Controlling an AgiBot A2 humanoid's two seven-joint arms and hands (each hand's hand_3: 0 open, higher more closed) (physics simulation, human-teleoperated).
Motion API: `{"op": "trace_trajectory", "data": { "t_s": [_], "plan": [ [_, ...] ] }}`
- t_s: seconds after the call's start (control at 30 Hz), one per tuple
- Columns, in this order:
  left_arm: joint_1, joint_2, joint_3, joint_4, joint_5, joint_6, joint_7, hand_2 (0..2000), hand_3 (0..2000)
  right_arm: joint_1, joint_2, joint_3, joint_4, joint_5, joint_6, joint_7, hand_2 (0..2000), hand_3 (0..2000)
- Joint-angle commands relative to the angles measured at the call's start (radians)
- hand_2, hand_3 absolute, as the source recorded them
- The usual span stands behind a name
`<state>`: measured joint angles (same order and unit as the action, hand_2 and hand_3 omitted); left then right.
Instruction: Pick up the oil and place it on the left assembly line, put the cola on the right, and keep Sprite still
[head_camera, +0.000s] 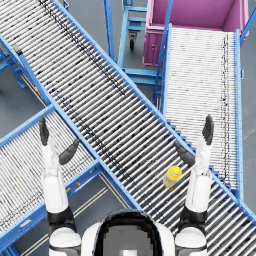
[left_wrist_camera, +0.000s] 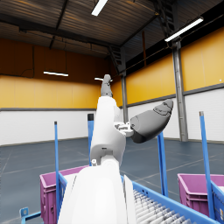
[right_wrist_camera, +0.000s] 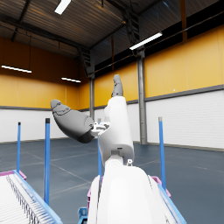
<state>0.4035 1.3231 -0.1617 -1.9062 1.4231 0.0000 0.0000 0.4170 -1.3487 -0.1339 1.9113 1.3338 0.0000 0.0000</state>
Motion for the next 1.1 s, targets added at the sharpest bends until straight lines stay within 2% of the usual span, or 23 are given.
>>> {"op": "trace_trajectory", "data": {
  "t_s": [0.03, 0.8, 1.1],
  "plan": [
    [-0.002, 0.001, 0.0, -0.001, 0.0, 0.0, 0.0, 0, 0, -0.001, -0.001, -0.001, 0.0, 0.0, 0.0, 0.0, 0, 0],
    [-0.001, 0.011, 0.006, 0.015, 0.0, 0.0, 0.0, 0, 0, 0.01, -0.012, 0.02, -0.038, 0.0, 0.0, 0.0, 0, 0],
    [-0.064, 0.03, 0.012, 0.015, 0.0, 0.0, 0.0, 0, 0, -0.087, -0.029, 0.055, -0.02, 0.0, 0.0, 0.0, 0, 0]
  ]
}}
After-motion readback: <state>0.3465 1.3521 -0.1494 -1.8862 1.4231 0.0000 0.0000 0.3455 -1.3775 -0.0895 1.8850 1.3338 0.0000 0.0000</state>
